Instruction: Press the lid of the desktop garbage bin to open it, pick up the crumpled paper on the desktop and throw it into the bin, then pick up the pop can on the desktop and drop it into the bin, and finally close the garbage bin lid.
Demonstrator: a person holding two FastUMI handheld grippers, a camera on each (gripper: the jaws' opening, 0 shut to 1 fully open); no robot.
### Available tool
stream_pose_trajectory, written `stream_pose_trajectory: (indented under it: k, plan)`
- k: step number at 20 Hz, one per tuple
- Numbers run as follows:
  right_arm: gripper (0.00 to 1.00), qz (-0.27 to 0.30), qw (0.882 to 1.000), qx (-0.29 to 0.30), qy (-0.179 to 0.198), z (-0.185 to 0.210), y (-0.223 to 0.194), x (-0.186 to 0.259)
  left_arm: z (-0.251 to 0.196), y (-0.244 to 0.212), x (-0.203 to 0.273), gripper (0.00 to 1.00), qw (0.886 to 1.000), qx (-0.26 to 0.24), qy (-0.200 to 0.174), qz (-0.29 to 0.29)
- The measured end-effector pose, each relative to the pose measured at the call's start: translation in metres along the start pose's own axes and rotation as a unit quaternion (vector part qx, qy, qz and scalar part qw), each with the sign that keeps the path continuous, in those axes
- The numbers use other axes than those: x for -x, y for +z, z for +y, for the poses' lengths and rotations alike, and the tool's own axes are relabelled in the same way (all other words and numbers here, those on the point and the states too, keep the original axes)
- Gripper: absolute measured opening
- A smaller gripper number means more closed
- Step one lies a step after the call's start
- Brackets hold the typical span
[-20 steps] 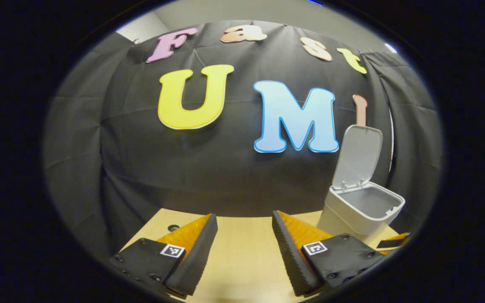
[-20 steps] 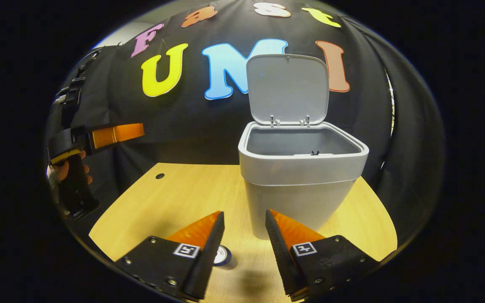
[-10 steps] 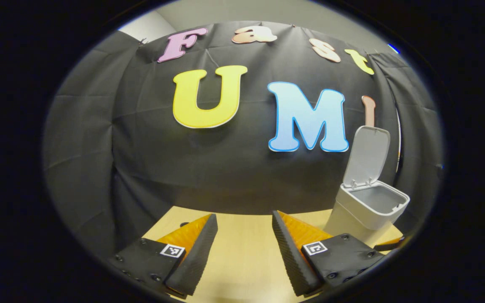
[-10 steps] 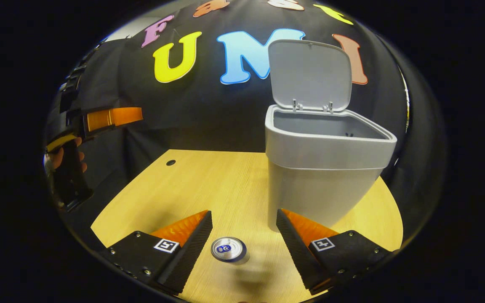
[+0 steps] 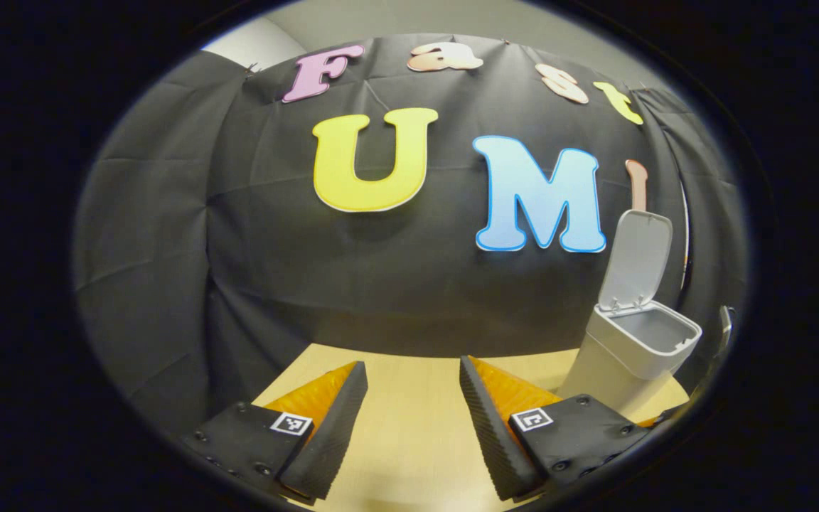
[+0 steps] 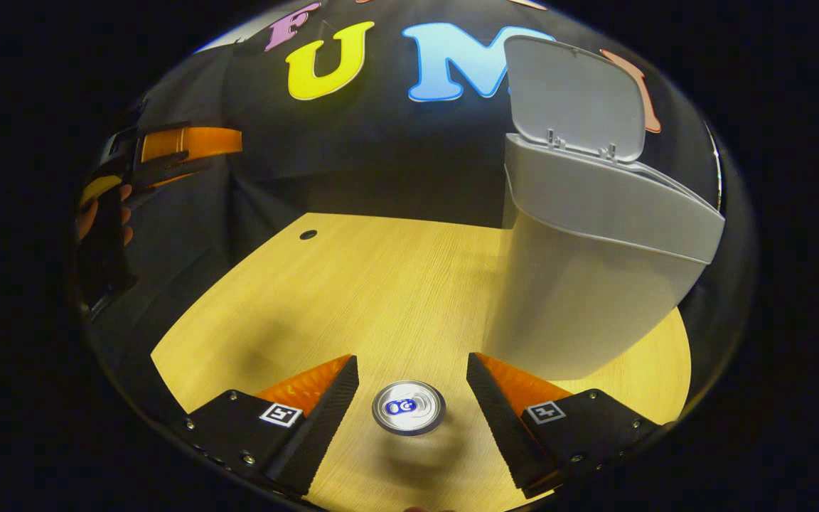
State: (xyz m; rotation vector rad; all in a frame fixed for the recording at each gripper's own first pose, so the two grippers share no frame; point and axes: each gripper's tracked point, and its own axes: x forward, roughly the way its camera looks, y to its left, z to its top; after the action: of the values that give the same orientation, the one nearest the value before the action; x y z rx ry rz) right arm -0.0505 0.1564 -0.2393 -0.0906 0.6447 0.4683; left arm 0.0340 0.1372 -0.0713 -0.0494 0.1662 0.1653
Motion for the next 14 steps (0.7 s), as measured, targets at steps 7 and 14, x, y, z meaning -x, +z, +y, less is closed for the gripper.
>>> stream_pose_trajectory:
  k: [7, 14]
  plan:
    - [0.99, 0.04, 0.999, 0.015, 0.007, 0.003, -0.026, -0.022, 0.018, -0.007, 0.001, 0.89, 1.0, 0.002, 0.019, 0.007]
    - [0.99, 0.069, 0.997, 0.024, 0.005, 0.003, -0.043, -0.036, 0.023, -0.013, -0.001, 0.87, 1.0, 0.008, 0.023, 0.014]
